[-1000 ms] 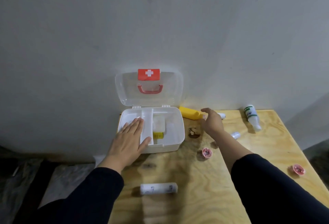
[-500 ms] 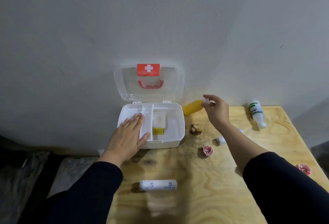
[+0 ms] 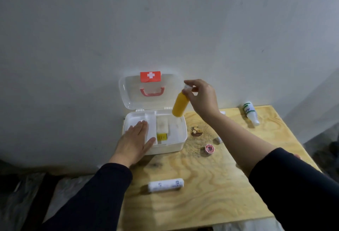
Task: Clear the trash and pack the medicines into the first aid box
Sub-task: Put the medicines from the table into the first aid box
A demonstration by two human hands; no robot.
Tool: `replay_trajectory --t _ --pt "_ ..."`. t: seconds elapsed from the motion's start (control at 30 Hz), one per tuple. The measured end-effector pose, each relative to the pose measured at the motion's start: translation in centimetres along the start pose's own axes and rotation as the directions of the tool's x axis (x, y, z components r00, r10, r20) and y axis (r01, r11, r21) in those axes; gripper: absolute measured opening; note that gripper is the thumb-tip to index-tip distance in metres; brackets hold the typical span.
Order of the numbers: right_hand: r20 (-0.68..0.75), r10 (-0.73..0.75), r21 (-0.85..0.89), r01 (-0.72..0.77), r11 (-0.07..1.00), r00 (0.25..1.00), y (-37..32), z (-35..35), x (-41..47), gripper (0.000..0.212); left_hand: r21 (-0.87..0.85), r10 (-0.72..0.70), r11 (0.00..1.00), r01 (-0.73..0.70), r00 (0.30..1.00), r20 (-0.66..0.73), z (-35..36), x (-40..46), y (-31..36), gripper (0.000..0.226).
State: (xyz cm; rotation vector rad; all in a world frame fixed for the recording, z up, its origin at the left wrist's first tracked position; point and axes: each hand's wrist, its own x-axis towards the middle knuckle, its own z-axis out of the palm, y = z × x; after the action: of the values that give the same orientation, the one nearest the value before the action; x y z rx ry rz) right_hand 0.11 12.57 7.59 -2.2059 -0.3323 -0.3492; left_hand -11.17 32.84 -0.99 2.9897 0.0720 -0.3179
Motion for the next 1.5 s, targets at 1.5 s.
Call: replay_trajectory --t 1.5 --pt "0.169 0.581 -0.404 -0.481 0.778 0.796 22.5 -14.3 0.4 0.041 -0.103 0.26 0.965 -0.241 0.93 0.259 -3.5 13.9 27.0 0.051"
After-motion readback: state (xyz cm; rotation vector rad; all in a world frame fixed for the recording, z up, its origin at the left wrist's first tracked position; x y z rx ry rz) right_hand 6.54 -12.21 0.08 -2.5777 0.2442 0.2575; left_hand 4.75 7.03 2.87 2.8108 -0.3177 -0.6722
